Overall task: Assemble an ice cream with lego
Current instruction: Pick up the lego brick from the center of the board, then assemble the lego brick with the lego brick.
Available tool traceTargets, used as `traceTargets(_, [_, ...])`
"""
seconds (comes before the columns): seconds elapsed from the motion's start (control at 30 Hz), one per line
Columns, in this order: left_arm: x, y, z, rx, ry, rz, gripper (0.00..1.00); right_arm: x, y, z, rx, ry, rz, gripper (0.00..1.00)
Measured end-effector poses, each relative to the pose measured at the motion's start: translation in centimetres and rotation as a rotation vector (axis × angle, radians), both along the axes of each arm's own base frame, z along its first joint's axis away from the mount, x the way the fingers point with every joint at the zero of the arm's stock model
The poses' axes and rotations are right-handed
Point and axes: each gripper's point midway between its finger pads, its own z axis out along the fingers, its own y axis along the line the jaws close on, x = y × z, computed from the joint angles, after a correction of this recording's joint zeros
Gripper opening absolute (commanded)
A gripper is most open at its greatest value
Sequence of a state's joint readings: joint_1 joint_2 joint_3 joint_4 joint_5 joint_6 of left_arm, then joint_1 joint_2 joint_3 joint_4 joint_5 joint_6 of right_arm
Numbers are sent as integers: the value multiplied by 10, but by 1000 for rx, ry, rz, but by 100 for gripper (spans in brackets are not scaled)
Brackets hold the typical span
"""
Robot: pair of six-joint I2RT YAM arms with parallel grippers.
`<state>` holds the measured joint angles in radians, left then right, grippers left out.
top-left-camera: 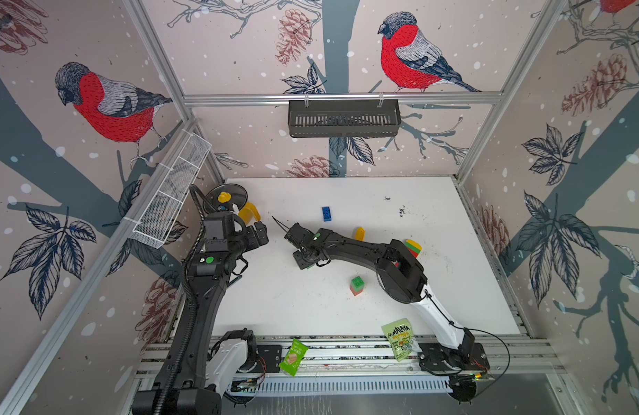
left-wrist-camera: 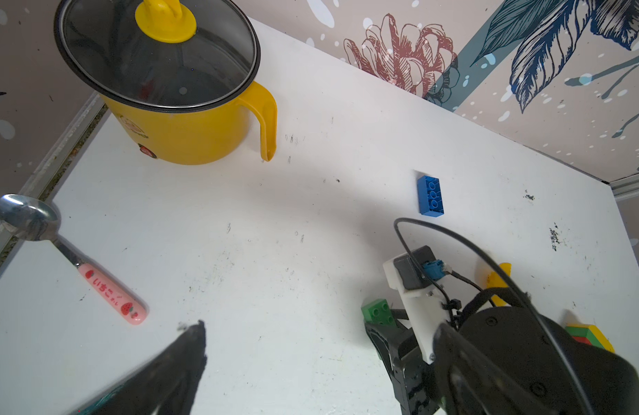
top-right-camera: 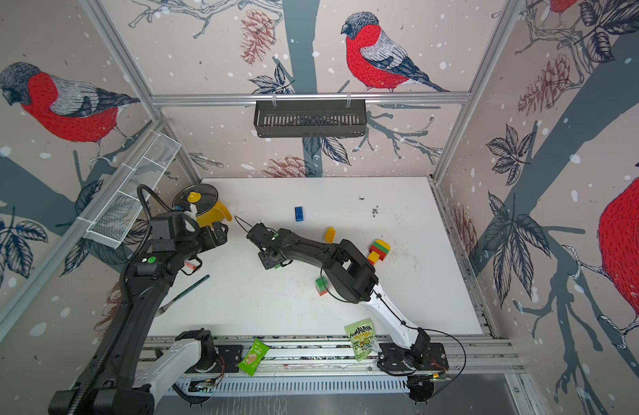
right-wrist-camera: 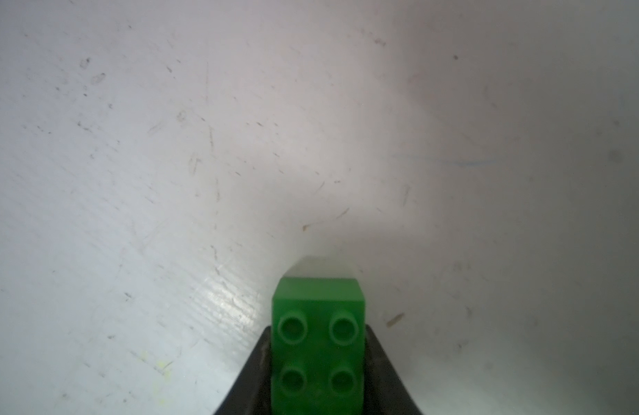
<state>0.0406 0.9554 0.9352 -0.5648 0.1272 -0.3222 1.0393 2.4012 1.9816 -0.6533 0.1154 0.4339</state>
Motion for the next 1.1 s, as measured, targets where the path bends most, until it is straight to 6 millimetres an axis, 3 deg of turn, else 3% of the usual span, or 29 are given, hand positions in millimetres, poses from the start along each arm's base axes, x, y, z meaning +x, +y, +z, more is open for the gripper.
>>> traceTargets(0.1, [0, 0, 0, 0, 1, 0, 98, -1, -4, 5, -4, -6, 14, 27])
traceTargets(0.2, [0, 0, -3, -1, 8, 0, 98, -1, -16, 27, 10, -26, 24, 27])
traceTargets(0.4, [2, -11, -13, -44, 15, -51, 98, -1, -68, 131, 156, -153, 17, 27])
traceTargets(0.47, [5, -21, -19, -78, 11, -94, 98, -7, -96, 154, 185, -195, -4, 25])
traceTargets(0.6, [5, -39, -32, -119, 33, -156, 98, -32, -145, 163, 153, -212, -25, 25])
traceTargets(0.73, [7, -58, -36, -113, 34, -213, 98, -58, -172, 158, 129, -206, -28, 25])
traceTargets(0.9, [7, -62, -47, -121, 49, -224, 97, -85, -185, 131, 100, -149, -27, 24])
traceTargets(1.1, [7, -63, -48, -120, 55, -226, 98, -93, -185, 110, 75, -103, -34, 24])
